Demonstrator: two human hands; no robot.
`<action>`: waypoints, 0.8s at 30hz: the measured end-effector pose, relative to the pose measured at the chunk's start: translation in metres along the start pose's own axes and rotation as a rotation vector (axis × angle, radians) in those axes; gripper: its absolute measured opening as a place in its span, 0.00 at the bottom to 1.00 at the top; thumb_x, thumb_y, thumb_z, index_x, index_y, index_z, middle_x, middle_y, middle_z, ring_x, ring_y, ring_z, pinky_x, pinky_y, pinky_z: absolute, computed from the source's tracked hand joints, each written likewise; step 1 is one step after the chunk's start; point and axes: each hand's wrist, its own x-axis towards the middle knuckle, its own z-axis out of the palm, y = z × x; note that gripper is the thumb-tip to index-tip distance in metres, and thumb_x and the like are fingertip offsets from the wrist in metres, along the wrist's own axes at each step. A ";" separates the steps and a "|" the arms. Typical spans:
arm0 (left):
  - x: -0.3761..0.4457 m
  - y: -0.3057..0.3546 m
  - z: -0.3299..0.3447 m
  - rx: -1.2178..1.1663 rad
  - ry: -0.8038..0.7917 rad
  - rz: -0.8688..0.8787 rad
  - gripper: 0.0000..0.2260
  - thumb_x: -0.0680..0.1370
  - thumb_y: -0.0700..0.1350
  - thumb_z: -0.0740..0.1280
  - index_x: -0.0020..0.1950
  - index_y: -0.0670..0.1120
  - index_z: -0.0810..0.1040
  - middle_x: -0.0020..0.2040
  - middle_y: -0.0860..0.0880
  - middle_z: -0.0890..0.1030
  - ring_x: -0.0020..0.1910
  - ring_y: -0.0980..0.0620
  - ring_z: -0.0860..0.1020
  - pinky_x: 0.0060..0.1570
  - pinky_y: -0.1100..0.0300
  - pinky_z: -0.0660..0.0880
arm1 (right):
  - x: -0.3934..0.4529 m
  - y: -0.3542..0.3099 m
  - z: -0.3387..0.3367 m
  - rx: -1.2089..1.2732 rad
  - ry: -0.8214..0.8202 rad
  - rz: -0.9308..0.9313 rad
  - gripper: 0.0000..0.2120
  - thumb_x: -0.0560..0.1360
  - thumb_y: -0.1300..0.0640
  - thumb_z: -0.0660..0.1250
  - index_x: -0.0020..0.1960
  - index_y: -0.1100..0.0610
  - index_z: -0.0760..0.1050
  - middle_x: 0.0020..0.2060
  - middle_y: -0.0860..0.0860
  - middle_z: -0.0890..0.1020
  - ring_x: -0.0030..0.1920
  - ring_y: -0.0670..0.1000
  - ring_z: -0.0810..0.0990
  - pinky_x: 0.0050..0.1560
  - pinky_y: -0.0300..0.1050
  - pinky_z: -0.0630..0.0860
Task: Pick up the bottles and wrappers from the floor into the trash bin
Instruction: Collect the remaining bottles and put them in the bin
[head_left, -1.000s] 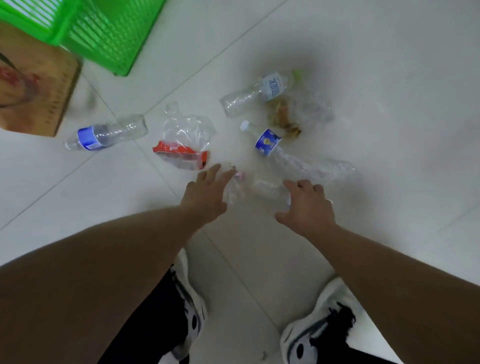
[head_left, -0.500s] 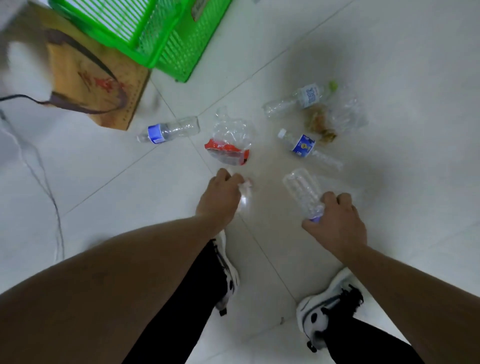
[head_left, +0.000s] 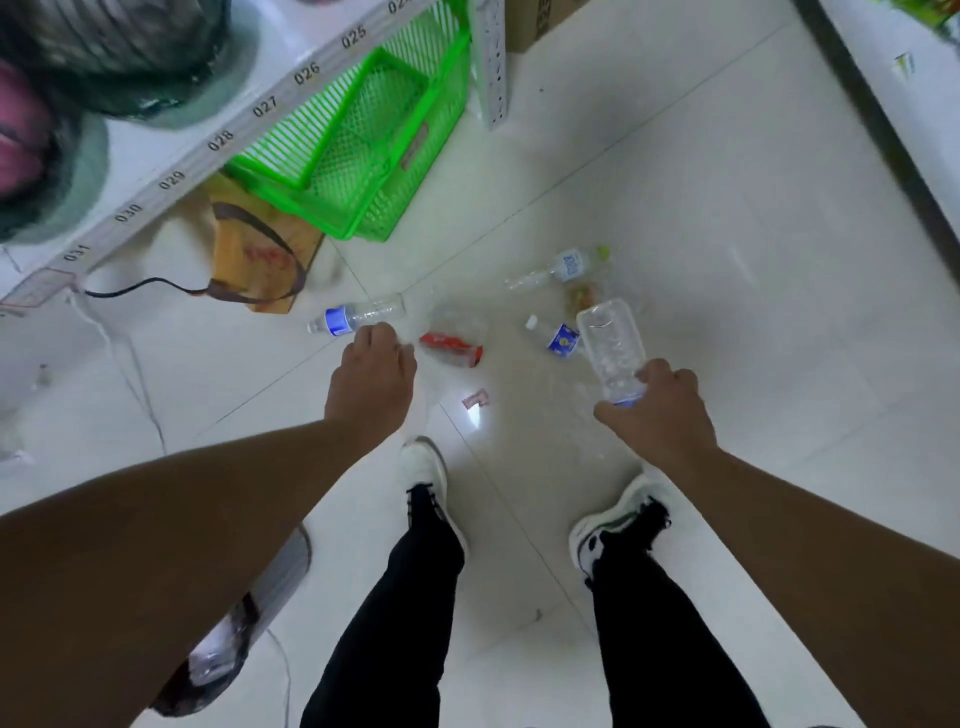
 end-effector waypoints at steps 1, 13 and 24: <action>0.003 0.002 0.001 -0.002 0.007 -0.008 0.09 0.86 0.50 0.60 0.50 0.47 0.65 0.49 0.45 0.71 0.44 0.41 0.73 0.40 0.46 0.70 | 0.001 -0.001 0.004 0.028 -0.032 0.013 0.33 0.67 0.43 0.78 0.67 0.54 0.72 0.57 0.54 0.70 0.55 0.62 0.80 0.58 0.56 0.79; 0.096 -0.009 0.190 0.116 -0.100 -0.120 0.15 0.87 0.49 0.58 0.70 0.43 0.72 0.72 0.41 0.70 0.67 0.38 0.72 0.58 0.37 0.77 | 0.126 0.021 0.116 -0.256 0.073 -0.174 0.34 0.63 0.33 0.73 0.63 0.49 0.76 0.66 0.54 0.72 0.71 0.61 0.66 0.70 0.61 0.69; 0.167 -0.064 0.332 0.256 -0.038 -0.134 0.14 0.79 0.51 0.67 0.64 0.50 0.75 0.63 0.41 0.72 0.58 0.35 0.74 0.53 0.41 0.71 | 0.267 0.045 0.216 -0.439 -0.002 -0.452 0.37 0.60 0.28 0.68 0.64 0.42 0.73 0.70 0.55 0.70 0.69 0.65 0.71 0.63 0.66 0.74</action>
